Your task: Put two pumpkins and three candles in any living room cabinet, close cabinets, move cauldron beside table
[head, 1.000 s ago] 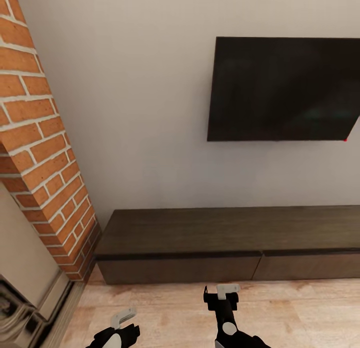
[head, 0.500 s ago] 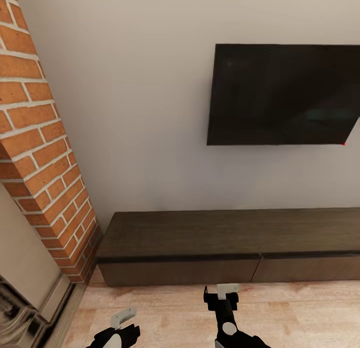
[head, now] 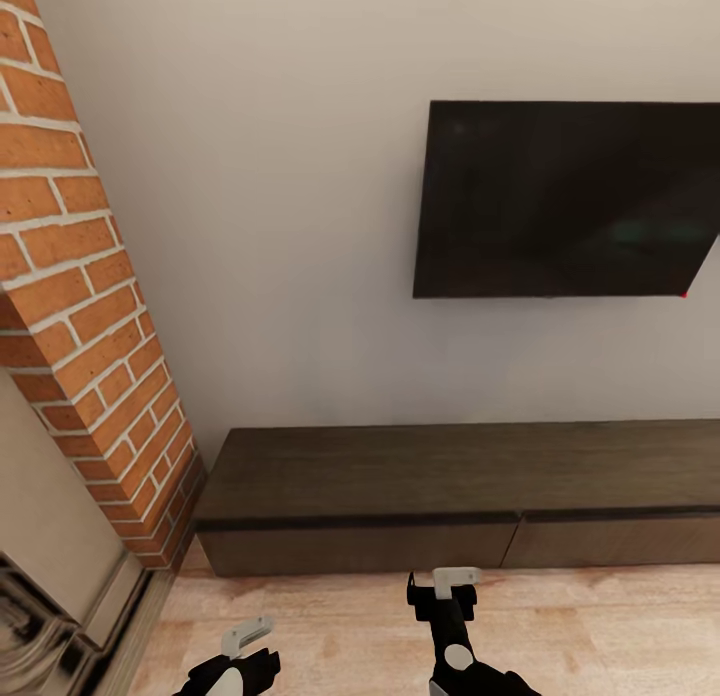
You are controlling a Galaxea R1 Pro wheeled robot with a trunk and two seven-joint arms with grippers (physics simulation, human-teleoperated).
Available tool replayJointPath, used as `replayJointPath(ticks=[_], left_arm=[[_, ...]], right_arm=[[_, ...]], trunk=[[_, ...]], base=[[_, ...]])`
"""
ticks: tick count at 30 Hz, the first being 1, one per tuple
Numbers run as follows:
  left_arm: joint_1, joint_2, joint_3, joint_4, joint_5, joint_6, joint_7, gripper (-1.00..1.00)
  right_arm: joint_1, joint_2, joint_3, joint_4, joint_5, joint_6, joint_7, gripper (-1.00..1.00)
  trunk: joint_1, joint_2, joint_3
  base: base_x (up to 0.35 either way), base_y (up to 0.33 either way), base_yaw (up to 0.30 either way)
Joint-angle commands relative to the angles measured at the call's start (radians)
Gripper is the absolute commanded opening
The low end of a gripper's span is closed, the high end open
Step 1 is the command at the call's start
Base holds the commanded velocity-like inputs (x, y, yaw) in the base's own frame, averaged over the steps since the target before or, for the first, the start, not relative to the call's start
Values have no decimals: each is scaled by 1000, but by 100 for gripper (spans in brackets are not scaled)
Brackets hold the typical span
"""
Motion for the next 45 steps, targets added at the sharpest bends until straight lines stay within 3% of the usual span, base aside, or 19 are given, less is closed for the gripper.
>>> replayJointPath(ticks=[1, 8, 18, 45], left_arm=[[-1, 1, -5, -2, 6, 1, 8, 100], [-1, 1, -5, -2, 6, -2, 8, 100], [0, 4, -2, 0, 9, -61, 11, 100], [0, 4, -2, 3, 9, -65, 11, 100]], right_arm=[[-1, 0, 8, 0, -9, -5, -5, 100], [-2, 0, 9, 0, -9, -5, -5, 100], [-1, -3, 10, 0, -9, -6, -5, 100], [-1, -1, 10, -2, -9, -5, -3, 100]], trunk=[[-4, 7, 2], [-31, 56, 24], [-69, 126, 55], [-173, 315, 140]], base=[[0, 0, 0], [0, 0, 0], [0, 0, 0], [-64, 0, 0]])
